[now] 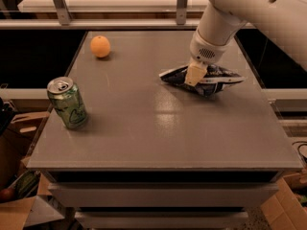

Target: Pick blue chip bag

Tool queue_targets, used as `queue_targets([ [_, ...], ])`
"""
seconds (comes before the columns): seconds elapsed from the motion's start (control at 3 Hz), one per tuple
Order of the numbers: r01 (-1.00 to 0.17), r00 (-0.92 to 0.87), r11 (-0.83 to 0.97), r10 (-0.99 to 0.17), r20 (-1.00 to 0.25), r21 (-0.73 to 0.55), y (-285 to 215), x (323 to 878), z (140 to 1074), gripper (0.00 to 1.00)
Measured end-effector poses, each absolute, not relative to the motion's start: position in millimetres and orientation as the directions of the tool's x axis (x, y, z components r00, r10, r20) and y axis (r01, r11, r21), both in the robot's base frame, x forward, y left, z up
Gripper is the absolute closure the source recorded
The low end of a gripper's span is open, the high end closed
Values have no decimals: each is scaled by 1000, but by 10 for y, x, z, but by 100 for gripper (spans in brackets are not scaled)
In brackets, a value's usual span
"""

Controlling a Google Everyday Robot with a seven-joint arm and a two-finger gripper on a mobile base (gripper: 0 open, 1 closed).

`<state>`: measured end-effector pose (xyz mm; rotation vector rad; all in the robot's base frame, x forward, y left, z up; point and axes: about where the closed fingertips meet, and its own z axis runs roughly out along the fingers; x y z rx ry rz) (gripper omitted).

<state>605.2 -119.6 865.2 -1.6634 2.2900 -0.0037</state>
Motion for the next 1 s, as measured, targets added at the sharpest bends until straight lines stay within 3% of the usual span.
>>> queue_targets([
  [0.33,-917,-241,307,-935,-260,-254,-1262,6104,8995,100],
  [1.0,-882,-171,274,-944,-282,-383,-1372,6176,9658,100],
])
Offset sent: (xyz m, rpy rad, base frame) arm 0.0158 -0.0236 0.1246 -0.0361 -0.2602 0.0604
